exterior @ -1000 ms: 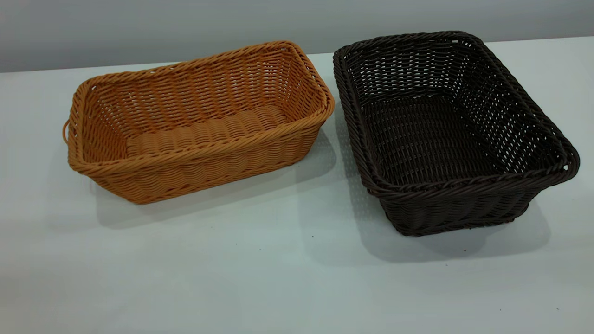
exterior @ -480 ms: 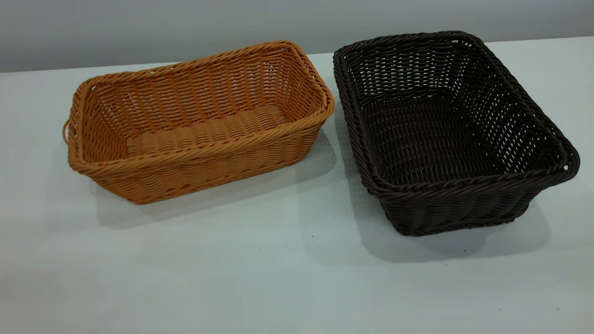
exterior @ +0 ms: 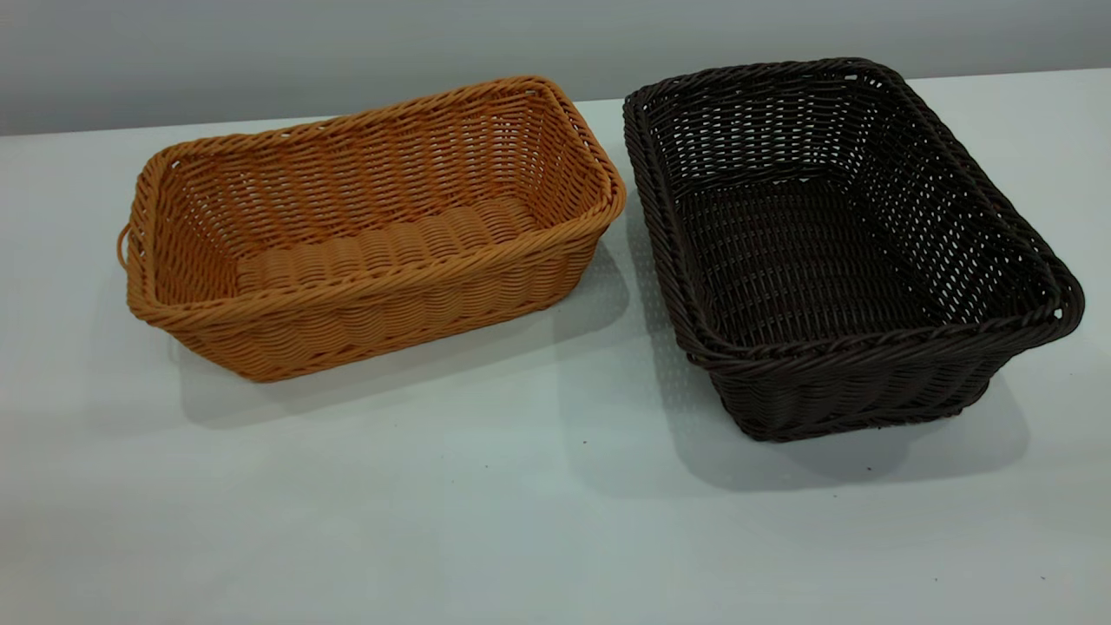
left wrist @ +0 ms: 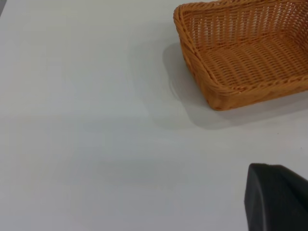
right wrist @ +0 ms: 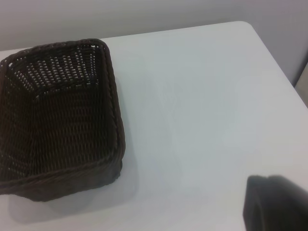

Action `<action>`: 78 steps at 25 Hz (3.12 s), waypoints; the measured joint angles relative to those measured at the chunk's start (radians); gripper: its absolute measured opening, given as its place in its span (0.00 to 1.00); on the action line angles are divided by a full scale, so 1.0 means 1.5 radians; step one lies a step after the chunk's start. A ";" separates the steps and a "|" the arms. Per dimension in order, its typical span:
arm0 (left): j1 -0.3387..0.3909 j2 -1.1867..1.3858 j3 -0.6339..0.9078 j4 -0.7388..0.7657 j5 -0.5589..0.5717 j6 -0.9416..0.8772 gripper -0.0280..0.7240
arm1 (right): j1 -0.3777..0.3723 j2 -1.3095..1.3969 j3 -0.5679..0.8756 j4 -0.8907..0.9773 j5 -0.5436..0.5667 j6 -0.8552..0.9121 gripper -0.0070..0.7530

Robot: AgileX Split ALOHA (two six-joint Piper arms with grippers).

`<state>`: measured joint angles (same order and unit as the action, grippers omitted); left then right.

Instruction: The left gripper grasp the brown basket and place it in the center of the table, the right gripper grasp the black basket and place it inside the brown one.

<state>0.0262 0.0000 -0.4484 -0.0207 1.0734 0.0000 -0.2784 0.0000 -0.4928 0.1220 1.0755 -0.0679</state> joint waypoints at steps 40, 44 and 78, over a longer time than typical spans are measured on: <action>-0.116 0.498 -0.205 -0.066 -0.119 0.426 0.55 | 0.001 0.384 -0.055 0.492 -0.121 -0.117 0.44; -0.145 0.582 -0.205 -0.066 -0.130 0.481 0.55 | 0.001 0.400 -0.055 0.565 -0.114 -0.116 0.44; -0.254 0.828 -0.205 -0.157 -0.381 0.572 0.56 | 0.054 0.688 -0.054 0.553 -0.204 0.244 0.44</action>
<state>-0.3549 1.2424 -0.7563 -0.2562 0.5025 0.8579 -0.1979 1.0316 -0.5734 0.9522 0.7698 0.2980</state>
